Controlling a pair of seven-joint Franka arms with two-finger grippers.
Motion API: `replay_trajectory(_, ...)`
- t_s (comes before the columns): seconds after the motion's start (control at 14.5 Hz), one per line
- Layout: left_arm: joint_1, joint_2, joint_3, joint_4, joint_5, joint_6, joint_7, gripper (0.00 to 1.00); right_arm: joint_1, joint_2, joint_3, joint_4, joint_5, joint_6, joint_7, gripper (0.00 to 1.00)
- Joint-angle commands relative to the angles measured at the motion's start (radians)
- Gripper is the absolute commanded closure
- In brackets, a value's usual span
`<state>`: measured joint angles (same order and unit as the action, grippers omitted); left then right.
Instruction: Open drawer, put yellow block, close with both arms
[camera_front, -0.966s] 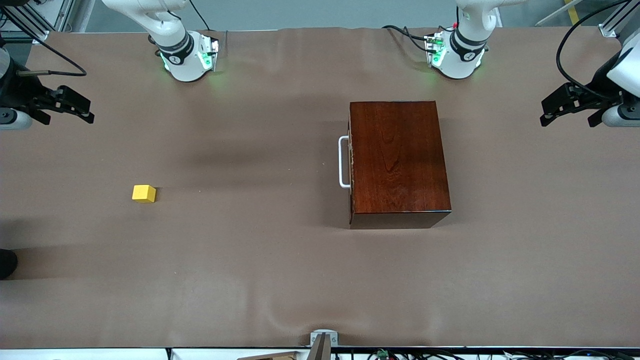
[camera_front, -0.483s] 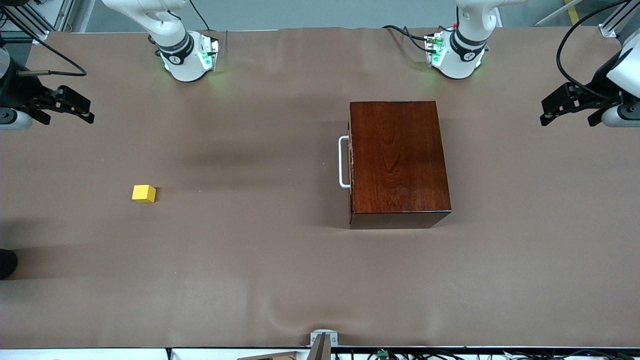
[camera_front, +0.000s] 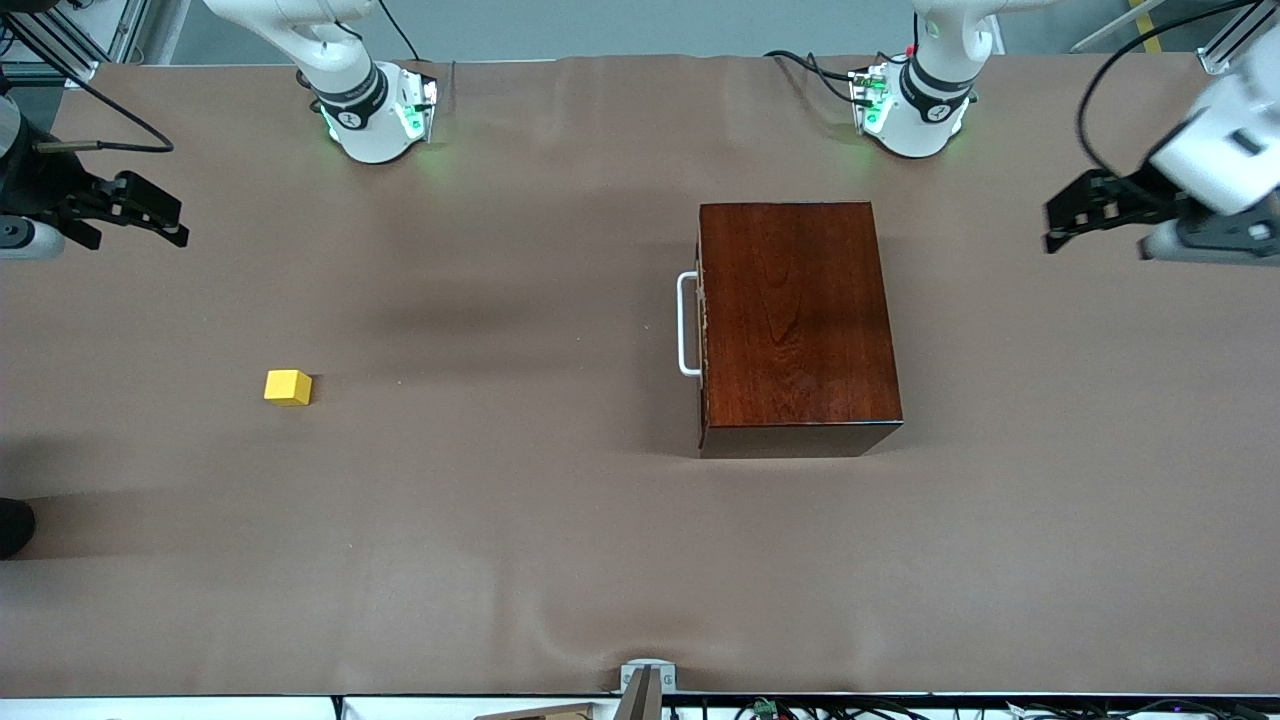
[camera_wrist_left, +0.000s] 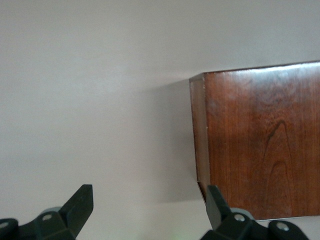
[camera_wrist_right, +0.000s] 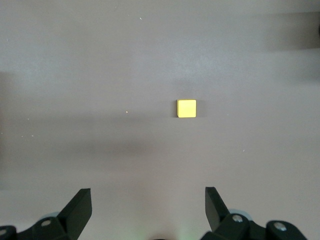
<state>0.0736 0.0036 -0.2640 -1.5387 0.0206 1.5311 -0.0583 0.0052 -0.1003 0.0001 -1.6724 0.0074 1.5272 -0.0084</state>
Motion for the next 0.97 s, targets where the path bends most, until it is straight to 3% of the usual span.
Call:
replay_trajectory(0.0, -0.085, 0.055, -0.009, 0.028, 0.074, 0.001, -0.014, 0.00, -0.004, -0.024, 0.001, -0.021, 0.011, 0.001, 0.010, 0.00)
replay_trajectory(0.41, -0.265, 0.212, -0.009, 0.109, 0.068, 0.027, -0.070, 0.00, -0.004, -0.024, 0.001, -0.021, 0.011, 0.001, 0.010, 0.00)
replay_trajectory(0.9, -0.514, 0.427, 0.005, 0.252, 0.111, 0.121, -0.415, 0.00, -0.004, -0.024, 0.001, -0.021, 0.011, 0.001, 0.010, 0.00)
